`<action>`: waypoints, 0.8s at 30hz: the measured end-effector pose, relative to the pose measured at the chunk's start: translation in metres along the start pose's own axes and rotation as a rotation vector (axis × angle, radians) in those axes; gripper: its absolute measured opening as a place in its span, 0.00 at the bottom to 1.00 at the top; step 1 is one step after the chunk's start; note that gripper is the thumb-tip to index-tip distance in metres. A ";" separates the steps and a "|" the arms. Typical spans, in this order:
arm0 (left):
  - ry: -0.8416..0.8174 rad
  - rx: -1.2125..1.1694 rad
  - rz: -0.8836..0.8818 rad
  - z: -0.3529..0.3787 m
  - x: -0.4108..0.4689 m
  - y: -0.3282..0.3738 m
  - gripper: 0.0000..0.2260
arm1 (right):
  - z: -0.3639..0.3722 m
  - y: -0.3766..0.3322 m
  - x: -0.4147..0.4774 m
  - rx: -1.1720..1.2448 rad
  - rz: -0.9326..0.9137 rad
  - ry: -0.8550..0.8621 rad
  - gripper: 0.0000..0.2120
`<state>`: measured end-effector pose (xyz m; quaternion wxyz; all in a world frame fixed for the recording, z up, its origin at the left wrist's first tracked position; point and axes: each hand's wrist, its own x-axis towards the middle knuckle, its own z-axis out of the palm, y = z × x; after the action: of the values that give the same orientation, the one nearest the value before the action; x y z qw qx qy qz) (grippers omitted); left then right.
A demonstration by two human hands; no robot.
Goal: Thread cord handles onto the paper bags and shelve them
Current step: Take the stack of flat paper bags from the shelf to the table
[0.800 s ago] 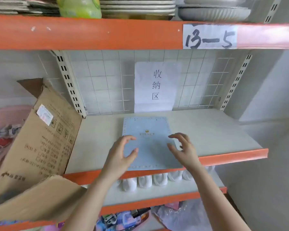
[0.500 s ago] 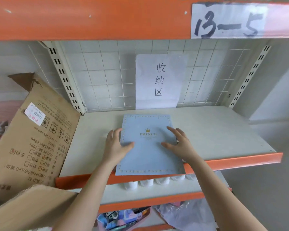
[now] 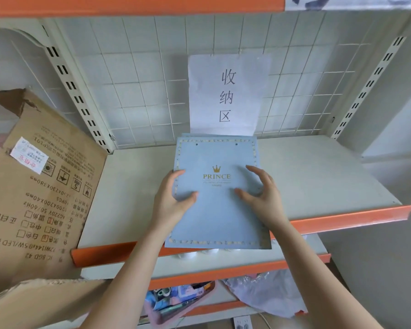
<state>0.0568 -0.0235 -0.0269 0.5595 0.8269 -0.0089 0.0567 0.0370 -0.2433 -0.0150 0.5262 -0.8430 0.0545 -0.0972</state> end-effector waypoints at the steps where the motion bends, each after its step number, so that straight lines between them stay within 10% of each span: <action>1: -0.011 0.007 0.007 0.000 -0.002 0.001 0.22 | 0.000 0.001 -0.003 0.028 0.025 0.017 0.22; 24: -0.539 -0.312 0.141 -0.089 -0.157 -0.003 0.36 | 0.031 -0.067 -0.290 0.228 0.234 0.493 0.41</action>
<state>-0.1060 0.0524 -0.0136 0.6517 0.7137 -0.2226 -0.1280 -0.2393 -0.1303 0.0011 0.5962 -0.7173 0.2663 -0.2432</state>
